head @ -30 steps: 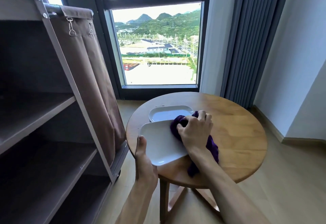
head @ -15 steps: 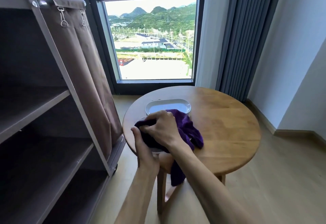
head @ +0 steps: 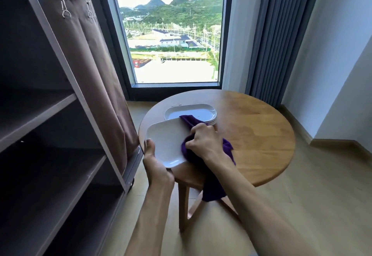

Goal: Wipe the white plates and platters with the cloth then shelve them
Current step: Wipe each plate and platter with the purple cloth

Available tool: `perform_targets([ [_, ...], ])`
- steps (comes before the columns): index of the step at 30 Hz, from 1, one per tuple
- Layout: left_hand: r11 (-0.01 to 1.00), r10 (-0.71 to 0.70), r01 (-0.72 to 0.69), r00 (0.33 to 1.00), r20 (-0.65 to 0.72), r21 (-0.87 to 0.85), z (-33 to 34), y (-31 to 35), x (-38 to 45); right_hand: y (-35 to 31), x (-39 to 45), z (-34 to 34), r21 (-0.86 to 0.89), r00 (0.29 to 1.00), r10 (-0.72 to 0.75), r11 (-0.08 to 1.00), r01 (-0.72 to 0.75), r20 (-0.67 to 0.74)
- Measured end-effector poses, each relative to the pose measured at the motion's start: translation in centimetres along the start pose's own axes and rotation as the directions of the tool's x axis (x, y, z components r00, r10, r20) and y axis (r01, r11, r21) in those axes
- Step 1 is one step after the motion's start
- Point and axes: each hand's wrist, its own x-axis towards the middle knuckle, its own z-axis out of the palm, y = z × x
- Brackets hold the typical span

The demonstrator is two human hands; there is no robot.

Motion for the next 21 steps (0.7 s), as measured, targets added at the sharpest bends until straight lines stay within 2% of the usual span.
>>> perform_targets([
  [2, 0.999, 0.033, -0.035, 0.998, 0.045, 0.035, 0.2, 0.1, -0.5, 1.9, 0.7, -0.3, -0.031, 0.994, 0.051, 0.998, -0.055, -0.095],
  [5, 0.994, 0.04, -0.049, 0.994, 0.099, 0.095, 0.7, 0.0, -1.6, 2.9, 2.1, -0.9, 0.011, 0.968, 0.109, 0.994, -0.109, -0.225],
  [8, 0.99, -0.031, 0.016, 0.994, 0.101, 0.142, 0.8, -0.6, -2.5, 2.0, 3.2, -1.3, 0.032, 0.94, 0.078, 0.997, -0.072, -0.333],
  [10, 0.982, -0.023, 0.0, 0.992, 0.124, 0.187, 0.9, -0.6, -2.7, 1.2, 3.5, -1.2, 0.072, 0.924, 0.058, 0.997, -0.034, -0.377],
  [15, 0.969, 0.018, -0.064, 0.981, 0.192, 0.237, 1.3, 0.3, -2.1, -1.6, 3.0, -1.7, 0.194, 0.934, -0.027, 0.976, 0.102, -0.357],
  [19, 0.974, 0.003, -0.047, 0.981, 0.192, 0.224, 1.3, 0.3, -1.6, -4.6, 1.8, -2.3, 0.264, 0.936, -0.223, 0.918, 0.295, -0.271],
  [21, 0.978, 0.043, -0.077, 0.984, 0.176, 0.196, 1.5, 0.1, -1.3, -5.8, 0.9, -2.6, 0.32, 0.925, -0.325, 0.871, 0.374, -0.196],
])
